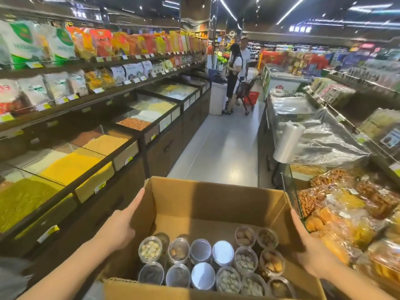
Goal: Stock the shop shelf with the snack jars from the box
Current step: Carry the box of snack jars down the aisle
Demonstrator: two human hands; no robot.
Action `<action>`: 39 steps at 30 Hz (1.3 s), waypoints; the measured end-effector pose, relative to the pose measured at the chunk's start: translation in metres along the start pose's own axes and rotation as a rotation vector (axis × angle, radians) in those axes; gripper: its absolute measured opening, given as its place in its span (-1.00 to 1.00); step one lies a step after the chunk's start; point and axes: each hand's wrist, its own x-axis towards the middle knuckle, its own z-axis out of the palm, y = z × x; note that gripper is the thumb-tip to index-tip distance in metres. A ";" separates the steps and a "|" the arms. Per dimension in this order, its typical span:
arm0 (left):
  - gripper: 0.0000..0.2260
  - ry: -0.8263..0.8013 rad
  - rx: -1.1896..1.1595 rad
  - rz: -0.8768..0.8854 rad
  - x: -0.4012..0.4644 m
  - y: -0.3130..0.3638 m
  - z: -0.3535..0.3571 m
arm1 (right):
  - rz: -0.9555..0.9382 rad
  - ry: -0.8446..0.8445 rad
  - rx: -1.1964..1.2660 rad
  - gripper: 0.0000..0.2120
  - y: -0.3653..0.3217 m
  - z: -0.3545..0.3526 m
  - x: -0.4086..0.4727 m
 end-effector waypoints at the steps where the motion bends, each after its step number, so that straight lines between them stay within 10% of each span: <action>1: 0.15 0.000 0.004 -0.006 0.016 0.004 0.001 | 0.006 0.000 -0.022 0.06 -0.003 -0.009 0.016; 23: 0.13 0.054 0.036 0.140 0.479 0.052 -0.020 | -0.021 0.085 0.082 0.08 -0.077 -0.151 0.409; 39: 0.13 0.071 -0.018 -0.063 0.818 0.131 0.015 | -0.102 0.025 -0.040 0.07 -0.110 -0.302 0.799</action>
